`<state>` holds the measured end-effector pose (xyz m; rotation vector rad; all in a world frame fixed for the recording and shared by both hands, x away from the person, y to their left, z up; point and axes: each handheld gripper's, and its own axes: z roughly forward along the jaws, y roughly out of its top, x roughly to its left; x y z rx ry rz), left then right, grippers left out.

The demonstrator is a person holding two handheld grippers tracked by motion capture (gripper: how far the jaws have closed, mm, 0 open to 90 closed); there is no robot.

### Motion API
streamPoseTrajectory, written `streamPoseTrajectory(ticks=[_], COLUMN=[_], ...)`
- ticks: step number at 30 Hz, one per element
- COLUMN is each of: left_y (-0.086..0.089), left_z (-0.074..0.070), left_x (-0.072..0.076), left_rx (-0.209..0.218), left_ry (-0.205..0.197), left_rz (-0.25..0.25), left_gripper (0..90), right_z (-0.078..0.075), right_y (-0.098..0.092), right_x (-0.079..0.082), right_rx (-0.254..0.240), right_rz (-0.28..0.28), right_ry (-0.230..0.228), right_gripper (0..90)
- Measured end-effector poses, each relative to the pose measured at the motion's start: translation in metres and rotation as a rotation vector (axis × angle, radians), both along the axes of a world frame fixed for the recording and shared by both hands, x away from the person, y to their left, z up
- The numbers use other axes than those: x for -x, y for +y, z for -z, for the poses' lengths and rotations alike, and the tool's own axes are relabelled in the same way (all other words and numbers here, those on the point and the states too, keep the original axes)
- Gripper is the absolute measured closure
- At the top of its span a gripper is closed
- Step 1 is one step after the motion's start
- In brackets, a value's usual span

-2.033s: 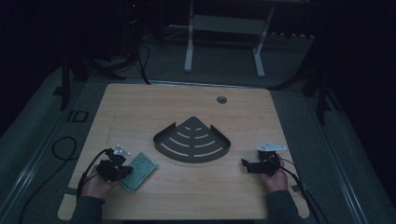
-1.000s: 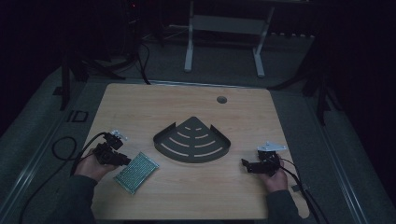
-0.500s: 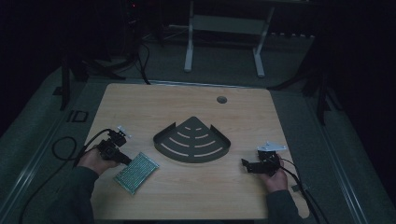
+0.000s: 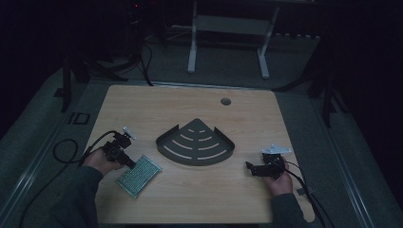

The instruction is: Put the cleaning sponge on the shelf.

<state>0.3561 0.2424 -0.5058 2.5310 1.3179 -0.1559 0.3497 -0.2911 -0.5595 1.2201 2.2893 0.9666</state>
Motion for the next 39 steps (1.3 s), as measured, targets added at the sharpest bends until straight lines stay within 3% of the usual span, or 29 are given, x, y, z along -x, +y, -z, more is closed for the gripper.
streamPoseTrajectory(ticks=[15, 23, 31, 36, 39], left_y=[-0.001, 0.001, -0.003, -0.006, -0.004], left_z=[0.008, 0.010, 0.008, 0.005, 0.002], left_x=[-0.012, -0.016, -0.018, -0.017, -0.018], left_rx=[0.008, 0.022, -0.009, -0.028, -0.014], left_ry=[0.089, 0.133, 0.144, 0.121, 0.116], left_rz=[0.026, 0.005, 0.021, 0.037, 0.041], left_gripper=[77.9, 81.6, 88.2, 89.8, 90.0], right_z=[0.000, 0.000, 0.000, 0.000, 0.000], right_y=[0.000, 0.000, 0.000, 0.000, 0.000], right_x=[0.000, 0.000, 0.000, 0.000, 0.000], right_rx=[0.000, 0.000, 0.000, 0.000, 0.000], right_rz=[0.001, 0.001, 0.001, 0.001, 0.001], right_ry=[0.000, 0.000, 0.000, 0.000, 0.000], right_gripper=[12.0, 12.0, 12.0, 12.0, 12.0])
